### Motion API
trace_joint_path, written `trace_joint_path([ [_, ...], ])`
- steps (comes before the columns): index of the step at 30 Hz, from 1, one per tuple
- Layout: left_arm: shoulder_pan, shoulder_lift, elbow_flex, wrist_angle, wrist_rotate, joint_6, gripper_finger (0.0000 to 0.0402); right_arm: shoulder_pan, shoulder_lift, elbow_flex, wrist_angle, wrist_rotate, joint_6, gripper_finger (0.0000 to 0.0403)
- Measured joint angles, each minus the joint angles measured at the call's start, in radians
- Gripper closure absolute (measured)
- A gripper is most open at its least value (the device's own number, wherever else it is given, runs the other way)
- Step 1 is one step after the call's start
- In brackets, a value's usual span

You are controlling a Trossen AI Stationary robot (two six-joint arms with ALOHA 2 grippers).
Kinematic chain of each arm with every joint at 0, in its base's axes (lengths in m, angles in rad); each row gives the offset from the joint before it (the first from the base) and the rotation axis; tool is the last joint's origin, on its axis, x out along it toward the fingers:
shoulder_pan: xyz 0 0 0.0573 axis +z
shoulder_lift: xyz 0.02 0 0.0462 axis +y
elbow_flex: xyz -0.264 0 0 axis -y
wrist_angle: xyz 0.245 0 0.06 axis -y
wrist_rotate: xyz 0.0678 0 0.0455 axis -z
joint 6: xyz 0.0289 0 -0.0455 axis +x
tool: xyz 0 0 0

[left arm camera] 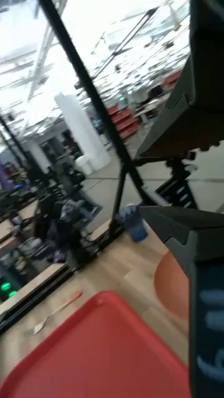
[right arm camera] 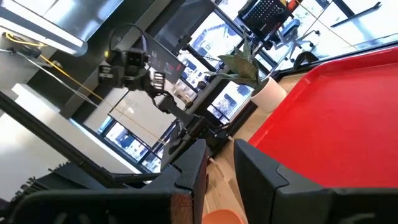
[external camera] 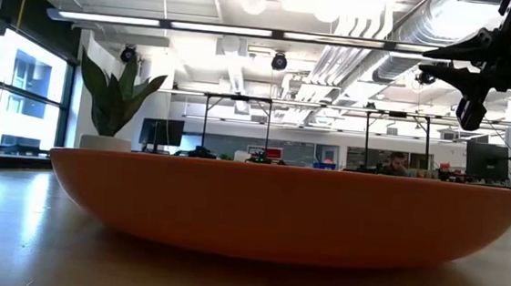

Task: Pick and place plate/cup/fork/spoon on tray
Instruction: Put the blue spoon on the left side of the pink tray

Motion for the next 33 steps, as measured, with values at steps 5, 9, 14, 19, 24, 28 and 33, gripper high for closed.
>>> trace_joint_path([
  [5, -0.021, 0.08, 0.12, -0.102, 0.015, -0.012, 0.0276, 0.0, 0.0, 0.003, 0.001, -0.005, 0.0, 0.0329],
  [9, -0.054, 0.126, 0.192, -0.227, -0.002, -0.061, 0.0276, 0.0, 0.0, 0.023, 0.002, -0.006, -0.001, 0.0329],
  [14, -0.125, 0.168, 0.217, -0.4, -0.027, -0.125, 0.0276, 0.0, 0.0, 0.041, 0.004, -0.006, -0.008, 0.0329],
  [19, -0.212, 0.229, 0.216, -0.55, -0.072, -0.205, 0.0276, 0.0, 0.0, 0.041, -0.005, -0.007, -0.008, 0.0329],
  [24, -0.301, 0.298, 0.216, -0.651, -0.155, -0.316, 0.0276, 0.0, 0.0, 0.041, -0.008, -0.007, -0.008, 0.0329],
  [28, -0.353, 0.351, 0.216, -0.748, -0.226, -0.468, 0.0276, 0.0, 0.0, 0.042, -0.014, -0.007, -0.008, 0.0329],
  [33, -0.411, 0.41, 0.21, -0.856, -0.266, -0.592, 0.0276, 0.0, 0.0, 0.042, -0.037, -0.007, -0.003, 0.0329],
])
